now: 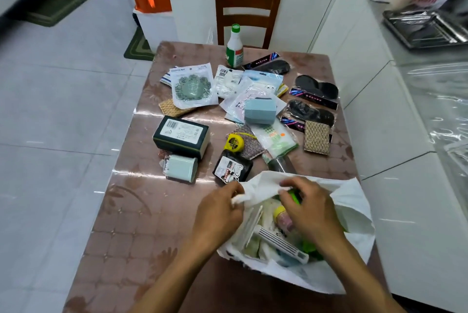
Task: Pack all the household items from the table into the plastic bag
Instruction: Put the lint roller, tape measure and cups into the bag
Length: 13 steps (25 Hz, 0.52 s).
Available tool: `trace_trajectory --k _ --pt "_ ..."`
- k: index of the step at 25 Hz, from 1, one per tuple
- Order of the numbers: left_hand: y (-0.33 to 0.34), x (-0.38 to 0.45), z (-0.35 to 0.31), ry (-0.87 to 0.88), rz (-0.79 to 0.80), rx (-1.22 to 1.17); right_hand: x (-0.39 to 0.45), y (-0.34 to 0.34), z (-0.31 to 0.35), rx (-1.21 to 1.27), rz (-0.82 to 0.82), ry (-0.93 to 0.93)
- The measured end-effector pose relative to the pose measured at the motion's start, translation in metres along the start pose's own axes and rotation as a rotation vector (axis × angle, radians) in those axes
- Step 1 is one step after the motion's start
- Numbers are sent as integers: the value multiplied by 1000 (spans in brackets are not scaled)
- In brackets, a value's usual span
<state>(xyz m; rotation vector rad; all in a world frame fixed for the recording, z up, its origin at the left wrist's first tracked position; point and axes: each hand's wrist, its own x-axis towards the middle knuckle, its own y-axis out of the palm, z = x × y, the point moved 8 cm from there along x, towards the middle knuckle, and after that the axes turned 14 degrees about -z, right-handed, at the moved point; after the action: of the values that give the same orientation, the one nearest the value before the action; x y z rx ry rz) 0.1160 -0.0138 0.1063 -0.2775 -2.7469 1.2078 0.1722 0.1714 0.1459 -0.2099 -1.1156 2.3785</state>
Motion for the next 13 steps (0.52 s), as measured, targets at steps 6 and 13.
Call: trace_trajectory --k 6,13 --pt "-3 8 21 -70 -29 -124 99 144 25 -272 505 -122" --pt "10 3 12 12 -67 9 107 206 13 -413 567 -142"
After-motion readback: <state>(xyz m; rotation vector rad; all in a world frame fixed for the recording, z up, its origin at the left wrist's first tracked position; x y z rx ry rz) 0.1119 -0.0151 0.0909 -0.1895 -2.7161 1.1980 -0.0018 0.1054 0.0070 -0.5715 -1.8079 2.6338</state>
